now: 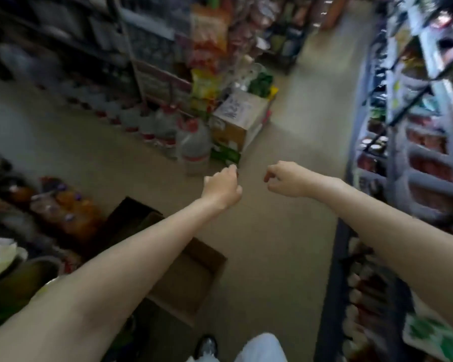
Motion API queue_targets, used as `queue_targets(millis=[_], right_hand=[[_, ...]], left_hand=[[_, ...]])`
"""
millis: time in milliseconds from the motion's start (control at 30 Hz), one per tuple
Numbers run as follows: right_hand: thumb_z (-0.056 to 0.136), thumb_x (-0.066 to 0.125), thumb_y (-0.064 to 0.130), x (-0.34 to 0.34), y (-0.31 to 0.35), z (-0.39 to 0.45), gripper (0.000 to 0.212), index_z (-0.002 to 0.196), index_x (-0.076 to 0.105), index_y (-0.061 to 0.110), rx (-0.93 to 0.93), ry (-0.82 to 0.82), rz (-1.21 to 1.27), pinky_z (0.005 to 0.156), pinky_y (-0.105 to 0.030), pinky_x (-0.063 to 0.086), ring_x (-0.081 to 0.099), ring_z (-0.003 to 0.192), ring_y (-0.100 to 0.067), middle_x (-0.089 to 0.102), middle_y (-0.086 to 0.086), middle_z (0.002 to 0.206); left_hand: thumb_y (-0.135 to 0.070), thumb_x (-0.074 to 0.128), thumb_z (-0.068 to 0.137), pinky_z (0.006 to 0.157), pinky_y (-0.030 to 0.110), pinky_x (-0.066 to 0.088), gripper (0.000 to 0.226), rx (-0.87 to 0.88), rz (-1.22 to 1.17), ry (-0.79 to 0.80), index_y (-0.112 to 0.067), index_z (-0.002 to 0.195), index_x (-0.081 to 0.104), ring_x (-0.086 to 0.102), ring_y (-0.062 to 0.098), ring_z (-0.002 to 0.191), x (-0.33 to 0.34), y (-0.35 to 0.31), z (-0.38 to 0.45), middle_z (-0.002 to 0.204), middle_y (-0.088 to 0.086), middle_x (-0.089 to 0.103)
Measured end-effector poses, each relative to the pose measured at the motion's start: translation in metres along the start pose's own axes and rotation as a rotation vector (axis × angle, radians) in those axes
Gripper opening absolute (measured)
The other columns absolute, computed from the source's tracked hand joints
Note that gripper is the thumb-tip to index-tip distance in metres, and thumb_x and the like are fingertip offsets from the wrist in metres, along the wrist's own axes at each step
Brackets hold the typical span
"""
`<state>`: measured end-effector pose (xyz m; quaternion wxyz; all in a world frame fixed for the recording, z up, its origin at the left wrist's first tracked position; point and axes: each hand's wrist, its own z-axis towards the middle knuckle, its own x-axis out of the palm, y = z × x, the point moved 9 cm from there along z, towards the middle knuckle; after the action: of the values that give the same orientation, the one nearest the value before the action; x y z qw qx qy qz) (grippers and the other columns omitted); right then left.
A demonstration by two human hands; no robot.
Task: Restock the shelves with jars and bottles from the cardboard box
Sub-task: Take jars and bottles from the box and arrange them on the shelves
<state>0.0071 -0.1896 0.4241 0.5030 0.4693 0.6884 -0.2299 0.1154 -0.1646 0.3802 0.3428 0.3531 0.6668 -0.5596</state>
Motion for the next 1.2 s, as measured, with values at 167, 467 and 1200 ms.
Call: queue_targets(millis=[167, 467, 1200], right_hand=[[0.094, 0.048, 0.020, -0.024, 0.046, 0.138, 0.031, 0.123, 0.055, 0.011, -0.213, 0.072, -0.096, 0.091, -0.031, 0.042, 0.054, 0.111, -0.026, 0.057, -0.009, 0.122], [0.094, 0.049, 0.019, 0.042, 0.122, 0.358, 0.031, 0.122, 0.057, 0.007, -0.673, 0.392, -0.247, 0.091, -0.029, 0.040, 0.053, 0.114, -0.026, 0.058, -0.012, 0.124], [0.088, 0.060, 0.040, 0.418, 0.396, 0.532, 0.037, 0.115, 0.056, 0.015, -1.087, 0.796, -0.326, 0.088, -0.030, 0.044, 0.048, 0.110, -0.022, 0.049, -0.005, 0.118]], left_hand=[[-0.017, 0.046, 0.092, 0.097, 0.043, 0.035, 0.034, -0.262, -0.146, -0.073, -0.011, 0.125, 0.043, 0.051, 0.028, 0.114, -0.011, 0.083, 0.079, 0.125, 0.009, 0.052], [-0.018, 0.044, 0.095, 0.104, 0.045, 0.032, 0.038, -1.038, -0.466, -0.162, -0.016, 0.132, 0.035, 0.050, 0.029, 0.117, 0.047, 0.261, 0.142, 0.126, 0.007, 0.054], [-0.011, 0.046, 0.095, 0.068, 0.024, 0.044, 0.011, -1.789, -0.925, -0.936, -0.018, 0.100, 0.053, 0.059, 0.021, 0.096, 0.160, 0.583, -0.013, 0.102, 0.005, 0.061]])
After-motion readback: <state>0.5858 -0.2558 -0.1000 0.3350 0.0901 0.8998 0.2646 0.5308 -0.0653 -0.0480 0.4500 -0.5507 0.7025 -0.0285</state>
